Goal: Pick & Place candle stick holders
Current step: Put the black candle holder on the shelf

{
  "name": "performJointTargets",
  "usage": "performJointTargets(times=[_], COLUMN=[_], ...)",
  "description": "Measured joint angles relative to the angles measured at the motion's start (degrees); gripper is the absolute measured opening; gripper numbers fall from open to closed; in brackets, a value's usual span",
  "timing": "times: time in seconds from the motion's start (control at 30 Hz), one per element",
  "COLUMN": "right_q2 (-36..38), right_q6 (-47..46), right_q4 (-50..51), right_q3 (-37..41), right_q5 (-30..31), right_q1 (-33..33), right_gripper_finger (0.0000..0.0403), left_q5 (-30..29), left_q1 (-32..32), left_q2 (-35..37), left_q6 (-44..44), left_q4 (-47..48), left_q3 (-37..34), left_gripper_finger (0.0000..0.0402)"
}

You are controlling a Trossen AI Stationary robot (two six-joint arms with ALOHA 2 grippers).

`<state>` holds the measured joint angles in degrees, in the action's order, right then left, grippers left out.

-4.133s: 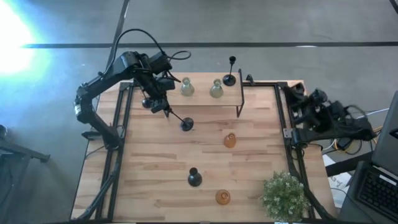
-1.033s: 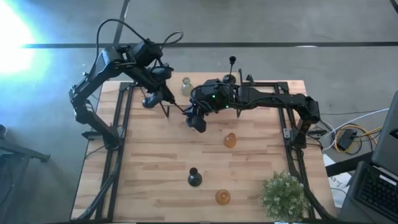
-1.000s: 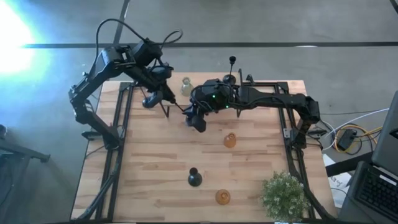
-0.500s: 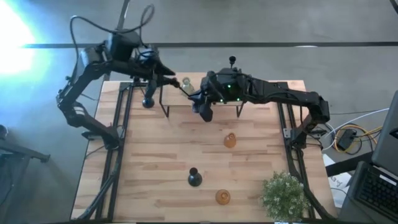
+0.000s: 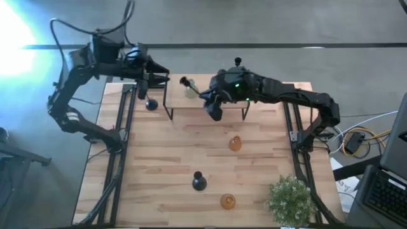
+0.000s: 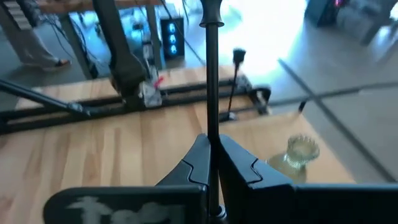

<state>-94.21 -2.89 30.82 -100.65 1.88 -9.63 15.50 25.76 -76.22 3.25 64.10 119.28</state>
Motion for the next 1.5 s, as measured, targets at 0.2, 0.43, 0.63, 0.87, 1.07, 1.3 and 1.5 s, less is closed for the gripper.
performJointTargets(times=[0.2,0.43,0.63,0.87,1.07,1.3,1.5], right_q2=[1.7,4.0,5.6,8.1,7.5,7.5,7.5], right_q6=[2.2,3.8,5.5,5.7,4.9,4.6,4.4], right_q4=[-2.6,-2.6,-2.5,-2.9,-6.0,-7.9,-7.8], right_q3=[0.0,0.1,0.1,-0.2,-0.2,-0.2,-0.1], right_q5=[-0.4,1.0,2.6,3.3,1.1,1.1,1.1], right_q1=[0.2,0.1,-0.1,-1.2,-1.1,-1.1,-1.2], right_gripper_finger=[0.0008,0.0008,0.0008,0.0008,0.0008,0.0008,0.0008], left_q5=[1.1,7.4,8.0,7.4,9.5,17.2,23.3], left_q1=[0.0,0.9,2.0,3.9,3.9,3.9,3.9], left_q2=[4.3,8.3,11.2,14.6,11.2,4.1,-0.2], left_q6=[-2.7,-7.6,-8.5,-9.1,-12.5,-15.5,-19.6], left_q4=[-18.5,-35.8,-37.3,-37.5,-47.4,-56.3,-67.6], left_q3=[-14.8,-28.7,-30.8,-30.8,-32.0,-32.1,-32.1], left_gripper_finger=[0.0159,0.0158,0.0158,0.0159,0.0159,0.0159,0.0159])
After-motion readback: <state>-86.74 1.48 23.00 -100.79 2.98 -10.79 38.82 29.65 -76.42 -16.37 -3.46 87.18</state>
